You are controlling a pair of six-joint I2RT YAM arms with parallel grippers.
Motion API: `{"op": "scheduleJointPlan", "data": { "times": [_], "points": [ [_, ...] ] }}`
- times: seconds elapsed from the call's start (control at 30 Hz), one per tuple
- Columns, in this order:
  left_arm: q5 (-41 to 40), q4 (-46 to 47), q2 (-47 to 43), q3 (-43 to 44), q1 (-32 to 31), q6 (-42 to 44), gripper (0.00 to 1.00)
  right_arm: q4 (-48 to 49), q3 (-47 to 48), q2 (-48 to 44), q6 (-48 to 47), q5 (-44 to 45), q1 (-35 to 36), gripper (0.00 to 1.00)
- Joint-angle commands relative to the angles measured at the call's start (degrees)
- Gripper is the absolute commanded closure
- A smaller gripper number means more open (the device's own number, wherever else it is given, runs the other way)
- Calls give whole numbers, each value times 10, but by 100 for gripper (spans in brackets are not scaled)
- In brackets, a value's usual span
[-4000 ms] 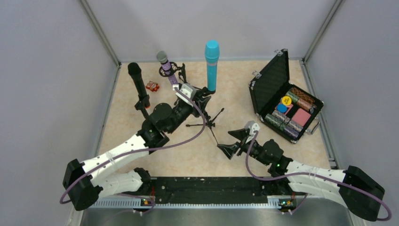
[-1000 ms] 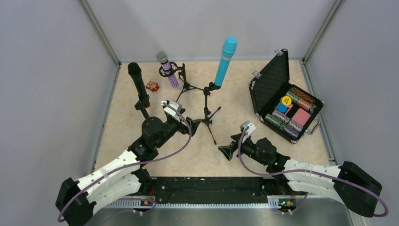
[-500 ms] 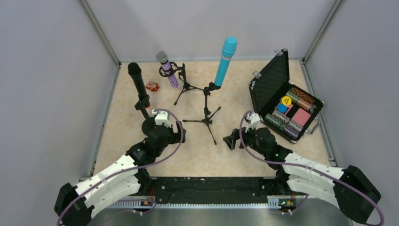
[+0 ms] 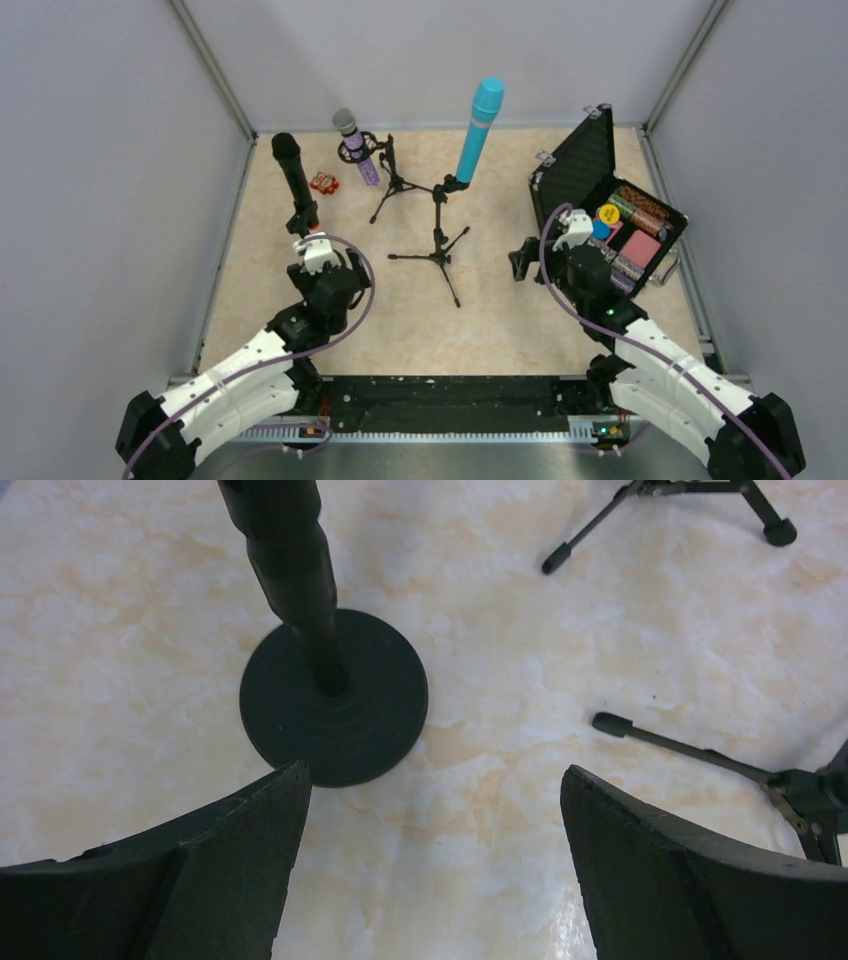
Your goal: Attach the microphones to the stand
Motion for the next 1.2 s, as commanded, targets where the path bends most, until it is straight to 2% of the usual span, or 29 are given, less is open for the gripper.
{"op": "scheduleJointPlan", "data": {
  "times": [0.0, 0.1, 0.23, 0.4, 0.53, 0.63, 0.77, 1.03, 1.17],
  "points": [
    [-27, 135, 4, -18, 24, 126, 1, -32, 41, 0, -57, 34, -43, 4],
    [8, 183, 20, -26, 57, 199, 1, -32, 33, 9, -62, 41, -74, 2],
    [106, 235, 26, -38, 111, 270, 1, 4, 0, 6, -93, 73, -97, 1],
    [186, 302, 34, -82, 175, 302, 1, 70, -52, -6, -110, 98, -112, 1],
    [234, 455, 55, -149, 208, 323, 1, 146, -91, -14, -134, 119, -113, 1],
    [254, 533, 91, -167, 231, 348, 1, 220, -136, -22, -143, 140, -114, 1],
    [297, 583, 143, -159, 263, 371, 1, 323, -200, -34, -170, 162, -116, 1],
    [473, 644, 227, -129, 375, 367, 1, 431, -235, -9, -217, 135, -151, 1],
    [519, 689, 270, -117, 403, 367, 1, 487, -235, 33, -225, 128, -168, 2]
  ]
}}
